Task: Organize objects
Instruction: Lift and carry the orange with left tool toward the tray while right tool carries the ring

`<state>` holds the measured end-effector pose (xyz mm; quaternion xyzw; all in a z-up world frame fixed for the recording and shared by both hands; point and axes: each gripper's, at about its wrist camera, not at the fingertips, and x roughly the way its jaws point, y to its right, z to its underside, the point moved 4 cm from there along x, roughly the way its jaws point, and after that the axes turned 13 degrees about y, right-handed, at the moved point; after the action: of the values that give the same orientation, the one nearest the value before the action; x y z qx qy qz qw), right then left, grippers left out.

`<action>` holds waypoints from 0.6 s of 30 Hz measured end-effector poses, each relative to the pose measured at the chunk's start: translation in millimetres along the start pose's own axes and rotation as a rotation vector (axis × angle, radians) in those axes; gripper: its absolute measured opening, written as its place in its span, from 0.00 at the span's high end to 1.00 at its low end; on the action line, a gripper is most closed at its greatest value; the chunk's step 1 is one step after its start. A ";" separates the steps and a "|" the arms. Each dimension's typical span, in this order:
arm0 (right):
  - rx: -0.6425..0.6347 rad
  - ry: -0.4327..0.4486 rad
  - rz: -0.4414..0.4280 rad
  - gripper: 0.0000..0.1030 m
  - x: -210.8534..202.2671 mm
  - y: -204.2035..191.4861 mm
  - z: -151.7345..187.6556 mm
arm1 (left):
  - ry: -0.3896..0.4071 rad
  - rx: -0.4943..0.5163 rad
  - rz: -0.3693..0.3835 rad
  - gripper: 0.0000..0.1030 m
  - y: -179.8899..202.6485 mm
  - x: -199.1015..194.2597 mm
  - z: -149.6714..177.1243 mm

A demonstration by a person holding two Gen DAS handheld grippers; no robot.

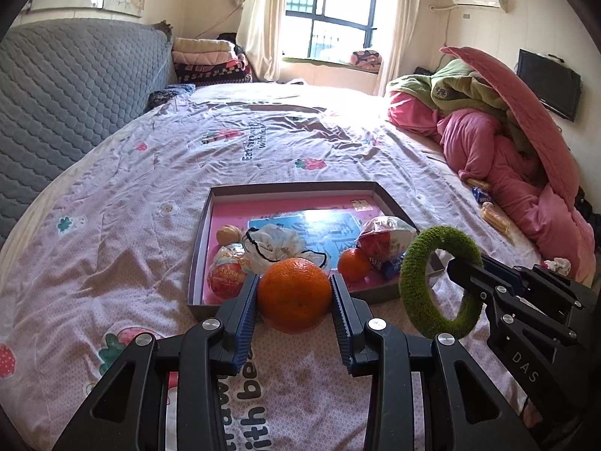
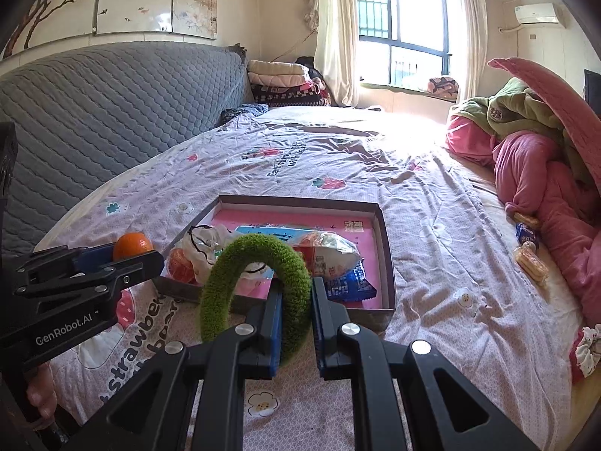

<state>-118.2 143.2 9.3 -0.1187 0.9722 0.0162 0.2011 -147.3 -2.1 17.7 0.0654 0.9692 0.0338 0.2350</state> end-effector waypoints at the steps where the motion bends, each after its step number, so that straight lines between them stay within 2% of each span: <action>1: -0.002 0.004 0.002 0.86 0.2 0.9 -2.3 | 0.004 0.003 0.000 0.63 0.8 0.2 -1.3; 10: -0.006 0.023 0.012 0.86 7.5 9.7 -12.6 | 0.015 0.011 0.003 0.63 6.2 12.1 -13.6; 18: -0.001 0.035 0.054 0.86 15.3 33.8 -20.8 | 0.016 0.007 0.000 0.63 5.6 29.6 -21.2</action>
<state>-147.9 170.9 21.9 -0.0928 0.9784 0.0199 0.1837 -182.5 6.9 23.7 0.0658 0.9711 0.0311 0.2272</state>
